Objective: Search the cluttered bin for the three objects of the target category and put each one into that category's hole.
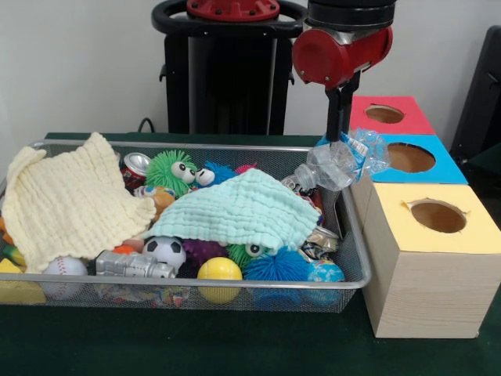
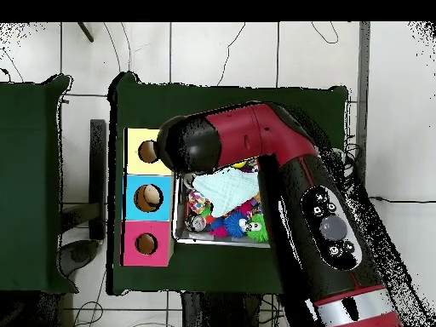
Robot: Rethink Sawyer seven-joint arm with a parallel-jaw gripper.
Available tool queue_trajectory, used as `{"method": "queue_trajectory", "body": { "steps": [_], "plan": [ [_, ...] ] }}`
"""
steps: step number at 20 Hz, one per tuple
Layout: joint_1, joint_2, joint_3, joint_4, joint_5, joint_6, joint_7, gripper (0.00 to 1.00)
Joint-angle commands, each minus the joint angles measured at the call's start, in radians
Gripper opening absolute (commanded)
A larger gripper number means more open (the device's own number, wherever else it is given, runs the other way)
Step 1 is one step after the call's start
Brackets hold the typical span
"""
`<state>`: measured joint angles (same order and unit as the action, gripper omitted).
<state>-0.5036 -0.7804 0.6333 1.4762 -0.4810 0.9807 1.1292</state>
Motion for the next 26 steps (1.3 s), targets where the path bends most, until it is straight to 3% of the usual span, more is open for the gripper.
{"method": "queue_trajectory", "body": {
  "steps": [1, 11, 17, 26],
  "plan": [
    [0.003, 0.034, 0.001, 0.096, 0.022, 0.157, -0.084, 0.0],
    [-0.017, 0.01, 0.011, 0.118, 0.043, 0.197, -0.1, 0.0],
    [-0.038, -0.011, 0.019, 0.166, 0.037, 0.135, -0.112, 0.0],
    [-0.055, -0.007, 0.032, 0.191, 0.055, 0.151, -0.119, 0.0]
  ]
}}
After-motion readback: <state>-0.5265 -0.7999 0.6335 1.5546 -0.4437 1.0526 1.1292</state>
